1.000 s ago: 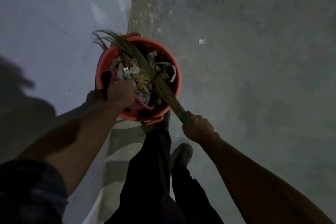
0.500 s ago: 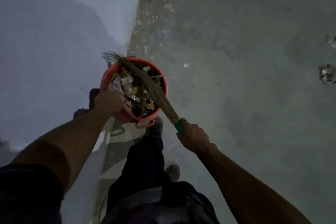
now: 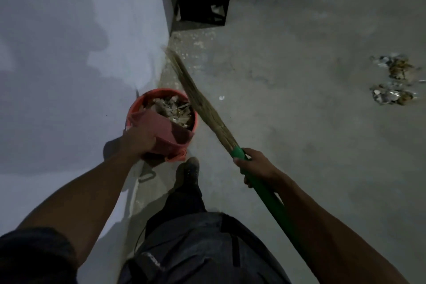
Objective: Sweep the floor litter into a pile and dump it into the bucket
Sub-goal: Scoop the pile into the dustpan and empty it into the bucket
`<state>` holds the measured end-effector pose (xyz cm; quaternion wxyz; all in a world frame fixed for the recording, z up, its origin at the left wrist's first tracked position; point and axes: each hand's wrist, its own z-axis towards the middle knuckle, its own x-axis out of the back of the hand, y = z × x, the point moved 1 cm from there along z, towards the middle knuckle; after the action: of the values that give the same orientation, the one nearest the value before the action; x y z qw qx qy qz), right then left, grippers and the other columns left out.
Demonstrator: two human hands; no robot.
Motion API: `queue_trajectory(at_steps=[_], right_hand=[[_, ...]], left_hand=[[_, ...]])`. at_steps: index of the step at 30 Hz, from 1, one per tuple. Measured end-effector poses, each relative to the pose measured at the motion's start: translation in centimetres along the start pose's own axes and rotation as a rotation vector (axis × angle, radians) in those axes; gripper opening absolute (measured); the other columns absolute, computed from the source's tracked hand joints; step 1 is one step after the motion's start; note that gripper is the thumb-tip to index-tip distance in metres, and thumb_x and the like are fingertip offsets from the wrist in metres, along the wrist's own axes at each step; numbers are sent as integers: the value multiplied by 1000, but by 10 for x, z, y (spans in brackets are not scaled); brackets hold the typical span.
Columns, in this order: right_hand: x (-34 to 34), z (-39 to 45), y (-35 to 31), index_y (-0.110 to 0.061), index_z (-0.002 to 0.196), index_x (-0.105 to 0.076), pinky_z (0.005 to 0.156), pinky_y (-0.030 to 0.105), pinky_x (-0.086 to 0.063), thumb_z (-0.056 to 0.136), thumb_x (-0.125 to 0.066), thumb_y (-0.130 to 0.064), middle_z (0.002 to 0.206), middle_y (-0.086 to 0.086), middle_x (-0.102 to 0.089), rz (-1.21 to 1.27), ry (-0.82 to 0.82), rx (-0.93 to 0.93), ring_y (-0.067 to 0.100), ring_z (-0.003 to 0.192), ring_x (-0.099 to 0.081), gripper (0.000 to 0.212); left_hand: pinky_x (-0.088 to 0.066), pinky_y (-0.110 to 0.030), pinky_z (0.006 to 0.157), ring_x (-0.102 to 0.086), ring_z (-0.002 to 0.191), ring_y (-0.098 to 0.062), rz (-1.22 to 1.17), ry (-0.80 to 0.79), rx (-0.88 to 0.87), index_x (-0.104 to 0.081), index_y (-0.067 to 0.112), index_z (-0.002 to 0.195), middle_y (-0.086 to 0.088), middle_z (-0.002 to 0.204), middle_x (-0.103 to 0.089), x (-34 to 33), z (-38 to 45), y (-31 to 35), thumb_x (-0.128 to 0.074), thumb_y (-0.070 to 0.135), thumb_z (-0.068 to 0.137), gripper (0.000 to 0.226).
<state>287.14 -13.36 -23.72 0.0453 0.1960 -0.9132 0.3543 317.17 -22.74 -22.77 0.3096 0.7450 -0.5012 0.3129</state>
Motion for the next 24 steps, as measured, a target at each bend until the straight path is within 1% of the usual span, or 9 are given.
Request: queue_trajectory(at_steps=[3, 4, 7, 9, 11, 14, 18, 21, 24], right_hand=[[20, -14, 12, -12, 134, -42, 49, 28, -51, 92, -68, -27, 98, 17, -59, 92, 27, 7, 20, 60, -61, 52], [27, -18, 15, -12, 131, -42, 50, 28, -52, 89, -71, -26, 100, 17, -59, 105, 40, 2, 19, 60, -61, 53], [48, -18, 24, -9, 127, -41, 51, 30, -53, 87, -73, -17, 103, 19, -59, 146, 97, -20, 20, 61, -61, 52], [62, -13, 26, -8, 127, -40, 52, 31, -53, 90, -69, -15, 103, 19, -58, 173, 143, -24, 21, 63, -62, 47], [75, -5, 25, -9, 126, -40, 54, 31, -54, 92, -65, -15, 103, 20, -58, 203, 174, -29, 22, 65, -62, 42], [96, 13, 18, -9, 124, -41, 53, 31, -53, 95, -61, -16, 100, 18, -58, 242, 202, -51, 22, 65, -61, 36], [128, 60, 5, -8, 123, -42, 55, 32, -54, 96, -58, -15, 98, 18, -58, 237, 222, -96, 22, 65, -60, 32], [155, 112, -11, -8, 124, -41, 55, 33, -54, 96, -58, -17, 99, 18, -59, 207, 230, -142, 22, 66, -62, 33], [182, 163, -34, -9, 125, -41, 54, 31, -54, 96, -58, -19, 100, 17, -59, 162, 213, -204, 22, 69, -62, 35]], left_hand=[[-46, -42, 92, -58, 109, -37, -82, 57, -127, -60, 7, 113, -15, 115, -62, -25, 2, 3, -40, 55, 90, 57], [-46, -39, 88, -59, 108, -36, -108, 63, -141, -61, 5, 109, -10, 111, -63, -30, -1, 10, -37, 53, 91, 56], [-40, -42, 90, -55, 114, -38, -130, 149, -144, -54, -2, 122, -18, 121, -60, -33, -29, 49, -39, 29, 103, 40], [-37, -43, 86, -52, 116, -42, -216, 168, -128, -47, -5, 129, -24, 126, -54, -38, -31, 66, -41, 27, 104, 42], [-37, -39, 78, -56, 109, -43, -264, 184, -144, -53, -2, 124, -27, 119, -57, -47, -10, 77, -42, 32, 102, 42], [-42, -42, 81, -58, 101, -43, -301, 222, -77, -58, 0, 114, -25, 109, -62, -47, 19, 102, -45, 36, 99, 42], [-43, -44, 82, -59, 99, -43, -331, 238, -73, -59, -2, 109, -25, 104, -62, -37, 71, 146, -52, 29, 95, 35], [-42, -38, 74, -59, 93, -40, -379, 197, -32, -57, 2, 102, -18, 98, -59, -27, 129, 180, -55, 30, 94, 30], [-47, -44, 79, -60, 97, -42, -402, 130, 48, -57, -2, 105, -19, 101, -60, -14, 197, 210, -58, 37, 90, 43]])
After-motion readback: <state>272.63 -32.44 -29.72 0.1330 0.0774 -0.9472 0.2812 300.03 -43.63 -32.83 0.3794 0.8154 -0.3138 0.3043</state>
